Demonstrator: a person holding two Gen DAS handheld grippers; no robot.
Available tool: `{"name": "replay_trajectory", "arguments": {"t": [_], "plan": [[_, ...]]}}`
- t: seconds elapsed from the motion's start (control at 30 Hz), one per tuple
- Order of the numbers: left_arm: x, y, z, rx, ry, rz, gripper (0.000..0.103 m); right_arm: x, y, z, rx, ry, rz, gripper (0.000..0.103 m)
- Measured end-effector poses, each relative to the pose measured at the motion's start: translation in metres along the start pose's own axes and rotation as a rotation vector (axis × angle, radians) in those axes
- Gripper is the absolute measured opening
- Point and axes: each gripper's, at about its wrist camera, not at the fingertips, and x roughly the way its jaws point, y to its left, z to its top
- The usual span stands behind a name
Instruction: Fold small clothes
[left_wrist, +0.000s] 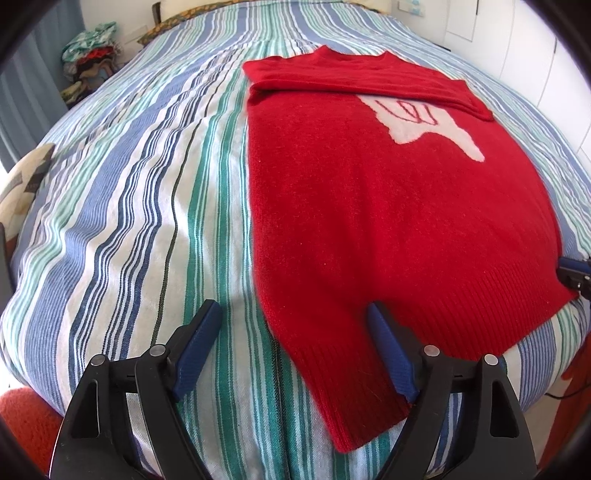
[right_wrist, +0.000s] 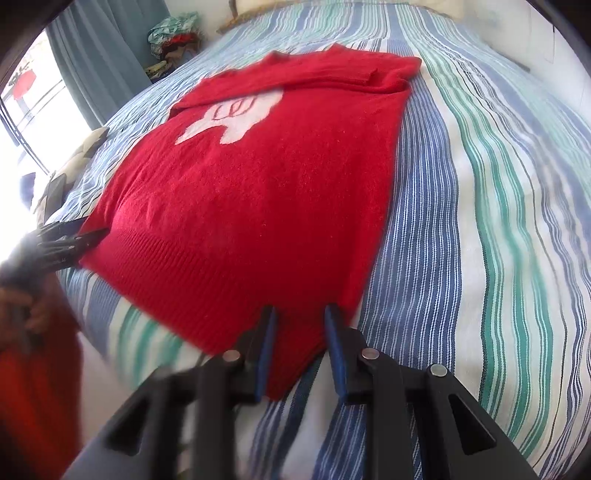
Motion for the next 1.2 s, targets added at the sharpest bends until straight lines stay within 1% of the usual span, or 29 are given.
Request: {"name": "replay_trajectory", "arguments": {"t": [0.5,0.7,0.8,0.83,0.87,0.9,1.0,1.07,1.13,1.2], "plan": [[-0.002,0.003,0.0,-0.017,0.003,0.006,0.088,-0.003,0.004,-0.001,-0.011,-0.011,-0.021,0.028],[-0.005,0.004,-0.001,-0.019,0.001,0.007,0.088,-0.006,0.004,0.0,-0.009,-0.015,-0.019,0.028],[-0.01,0.005,-0.004,-0.011,0.003,0.009,0.089,-0.01,0.005,-0.003,-0.011,-0.017,-0.02,0.034],[-0.012,0.006,-0.006,-0.012,0.005,0.009,0.089,-0.011,0.005,-0.004,-0.01,-0.016,-0.021,0.039],[-0.014,0.007,-0.007,-0.014,0.007,0.007,0.089,-0.013,0.005,-0.006,-0.007,-0.013,-0.029,0.049],[-0.017,0.008,-0.008,-0.019,0.011,0.003,0.089,-0.015,0.005,-0.009,-0.001,-0.01,-0.032,0.051],[-0.032,0.016,-0.014,-0.049,0.012,-0.01,0.089,-0.025,0.001,-0.013,0.02,-0.02,-0.014,0.051],[-0.046,0.024,-0.017,-0.085,-0.029,0.003,0.088,-0.036,-0.001,-0.014,0.025,-0.056,-0.02,0.051],[-0.061,0.034,-0.017,-0.127,-0.102,0.03,0.088,-0.048,-0.002,-0.013,0.027,-0.11,-0.059,0.052],[-0.071,0.041,-0.013,-0.155,-0.175,0.042,0.088,-0.06,-0.004,-0.011,0.035,-0.164,-0.075,0.052]]}}
